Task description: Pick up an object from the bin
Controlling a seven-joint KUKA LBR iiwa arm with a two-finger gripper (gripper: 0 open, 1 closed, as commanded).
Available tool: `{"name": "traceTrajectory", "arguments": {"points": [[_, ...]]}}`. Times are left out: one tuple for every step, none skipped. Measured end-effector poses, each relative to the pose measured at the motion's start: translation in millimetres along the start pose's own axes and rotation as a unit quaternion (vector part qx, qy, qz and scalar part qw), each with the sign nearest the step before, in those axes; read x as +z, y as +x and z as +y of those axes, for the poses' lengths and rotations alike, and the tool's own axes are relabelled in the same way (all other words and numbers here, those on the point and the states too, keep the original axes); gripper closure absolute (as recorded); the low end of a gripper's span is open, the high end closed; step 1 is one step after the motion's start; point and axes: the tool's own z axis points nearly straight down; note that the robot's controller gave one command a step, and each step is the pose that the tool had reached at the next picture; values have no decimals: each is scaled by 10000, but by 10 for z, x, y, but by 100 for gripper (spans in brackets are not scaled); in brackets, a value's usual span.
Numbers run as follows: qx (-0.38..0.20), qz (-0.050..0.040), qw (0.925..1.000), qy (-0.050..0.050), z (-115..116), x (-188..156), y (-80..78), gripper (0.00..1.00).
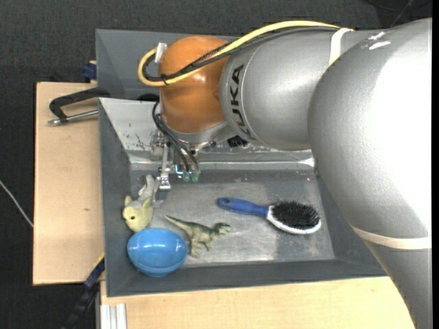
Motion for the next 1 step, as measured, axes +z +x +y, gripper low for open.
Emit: {"name": "traceTrajectory", "arguments": {"points": [[609,-79,9981,-22,24,578,290,0]]}}
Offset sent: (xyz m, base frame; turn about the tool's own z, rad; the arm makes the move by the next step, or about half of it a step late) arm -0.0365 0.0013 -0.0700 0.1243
